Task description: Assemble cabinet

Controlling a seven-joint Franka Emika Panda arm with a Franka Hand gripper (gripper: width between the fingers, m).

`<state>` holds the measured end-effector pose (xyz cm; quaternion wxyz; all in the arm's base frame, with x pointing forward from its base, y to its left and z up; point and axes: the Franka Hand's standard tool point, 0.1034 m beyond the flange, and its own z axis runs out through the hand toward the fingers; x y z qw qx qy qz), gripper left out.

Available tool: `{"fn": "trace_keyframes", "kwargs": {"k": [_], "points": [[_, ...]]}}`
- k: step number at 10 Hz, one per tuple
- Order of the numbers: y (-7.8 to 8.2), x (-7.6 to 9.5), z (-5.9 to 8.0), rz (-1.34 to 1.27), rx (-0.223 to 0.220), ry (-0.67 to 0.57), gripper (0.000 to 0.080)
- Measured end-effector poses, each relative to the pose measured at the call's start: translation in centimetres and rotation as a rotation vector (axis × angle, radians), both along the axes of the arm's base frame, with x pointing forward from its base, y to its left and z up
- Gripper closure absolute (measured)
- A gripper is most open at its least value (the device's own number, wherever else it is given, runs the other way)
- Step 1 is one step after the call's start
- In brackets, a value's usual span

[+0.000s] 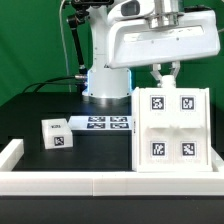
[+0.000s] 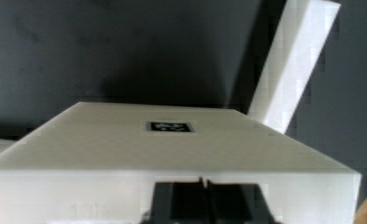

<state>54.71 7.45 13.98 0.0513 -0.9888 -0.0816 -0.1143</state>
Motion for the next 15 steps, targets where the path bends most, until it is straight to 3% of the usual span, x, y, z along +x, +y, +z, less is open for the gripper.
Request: {"fn": "trace_keyframes", "kwargs": {"k": [5, 11, 14, 15], "points": [[-0.2, -0.6, 0.1, 0.000, -0.002, 0.003, 0.0797], [0.1, 0.3, 1.0, -0.001, 0.003, -0.009, 0.0797], [0.1, 0.3, 1.0, -0.001, 0.003, -0.009, 0.0397], [0.1, 0.3, 1.0, -0.001, 0.003, -0.009, 0.0397]]}}
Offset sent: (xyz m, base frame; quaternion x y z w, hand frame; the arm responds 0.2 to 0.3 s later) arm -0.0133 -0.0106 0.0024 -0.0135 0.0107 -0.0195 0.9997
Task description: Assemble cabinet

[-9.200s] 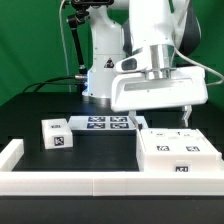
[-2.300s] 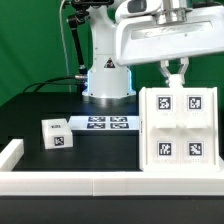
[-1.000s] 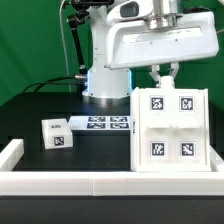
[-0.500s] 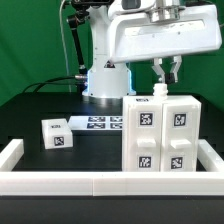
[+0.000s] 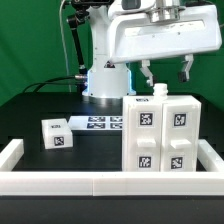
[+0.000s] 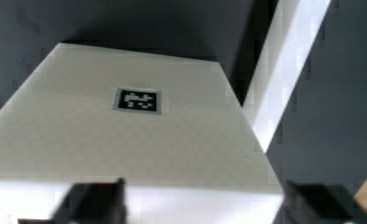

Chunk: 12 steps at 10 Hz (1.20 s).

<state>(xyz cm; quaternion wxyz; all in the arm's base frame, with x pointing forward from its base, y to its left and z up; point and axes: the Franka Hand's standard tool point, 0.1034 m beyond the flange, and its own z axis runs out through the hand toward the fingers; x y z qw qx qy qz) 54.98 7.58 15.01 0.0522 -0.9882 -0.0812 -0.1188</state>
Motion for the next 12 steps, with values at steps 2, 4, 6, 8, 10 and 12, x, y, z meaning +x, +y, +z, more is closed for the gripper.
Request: {"fn": "trace_keyframes", "kwargs": {"k": [2, 4, 6, 8, 10, 12], "points": [[-0.9, -1.4, -0.9, -0.013, -0.006, 0.022, 0.0079], [-2.5, -3.4, -2.0, -0.042, -0.012, 0.076, 0.0024], [-6.5, -4.7, -3.0, -0.054, -0.014, 0.147, 0.0001], [-7.3, -4.7, -3.1, -0.056, -0.018, 0.144, 0.0002], [-7.3, -4.7, -3.1, -0.055, -0.018, 0.144, 0.0002], [-7.4, -4.8, -3.1, -0.056, -0.018, 0.145, 0.0002]]}}
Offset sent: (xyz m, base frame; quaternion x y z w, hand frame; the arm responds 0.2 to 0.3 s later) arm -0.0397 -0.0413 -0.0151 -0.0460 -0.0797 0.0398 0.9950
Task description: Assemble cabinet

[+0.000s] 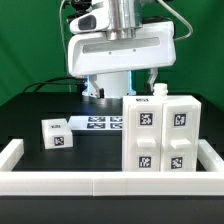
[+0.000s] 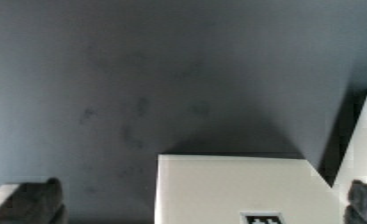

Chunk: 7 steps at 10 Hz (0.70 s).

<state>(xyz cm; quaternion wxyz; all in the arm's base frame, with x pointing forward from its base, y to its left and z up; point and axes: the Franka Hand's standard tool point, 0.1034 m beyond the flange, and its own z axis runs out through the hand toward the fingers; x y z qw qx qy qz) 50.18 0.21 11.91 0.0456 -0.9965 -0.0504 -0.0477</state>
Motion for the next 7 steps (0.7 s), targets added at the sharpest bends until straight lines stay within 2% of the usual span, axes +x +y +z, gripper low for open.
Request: {"fn": "trace_keyframes", "kwargs": {"k": [1, 2, 3, 5, 6, 7], "points": [[-1.1, -1.0, -0.6, -0.011, -0.009, 0.018, 0.0002], [-3.1, -2.4, -1.5, -0.007, -0.042, 0.028, 0.0002], [-4.2, -3.1, -1.9, -0.001, -0.056, 0.035, 0.0002], [-7.8, -4.0, -2.2, 0.051, -0.072, 0.040, 0.0002], [-8.4, -4.2, -2.3, 0.046, -0.072, 0.041, 0.0002], [-8.1, -4.2, -2.3, 0.052, -0.072, 0.041, 0.0002]]}}
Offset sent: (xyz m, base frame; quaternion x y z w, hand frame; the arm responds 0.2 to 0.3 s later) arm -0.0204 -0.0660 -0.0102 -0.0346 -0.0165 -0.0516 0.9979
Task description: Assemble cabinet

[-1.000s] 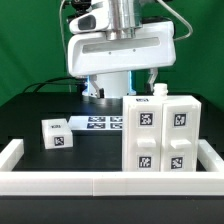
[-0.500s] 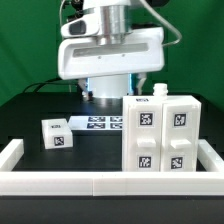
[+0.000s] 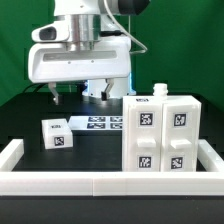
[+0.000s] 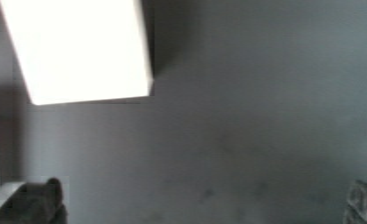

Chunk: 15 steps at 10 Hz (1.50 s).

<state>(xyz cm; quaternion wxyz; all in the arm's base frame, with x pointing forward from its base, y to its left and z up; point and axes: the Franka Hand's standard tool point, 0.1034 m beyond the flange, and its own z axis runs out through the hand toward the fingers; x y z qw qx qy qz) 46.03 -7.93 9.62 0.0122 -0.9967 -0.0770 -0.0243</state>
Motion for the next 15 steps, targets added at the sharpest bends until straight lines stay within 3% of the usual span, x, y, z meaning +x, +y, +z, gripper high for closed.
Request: {"fn": "trace_keyframes", "kwargs": {"k": [3, 5, 10, 15], "points": [[-0.1, 0.0, 0.0, 0.001, 0.000, 0.000, 0.0002], [-2.4, -1.2, -0.7, 0.094, -0.008, 0.002, 0.0002], [-6.2, -3.9, -4.1, 0.174, -0.013, 0.044, 0.0002], [-6.4, -5.2, -7.4, 0.175, -0.022, 0.081, 0.0002]]}}
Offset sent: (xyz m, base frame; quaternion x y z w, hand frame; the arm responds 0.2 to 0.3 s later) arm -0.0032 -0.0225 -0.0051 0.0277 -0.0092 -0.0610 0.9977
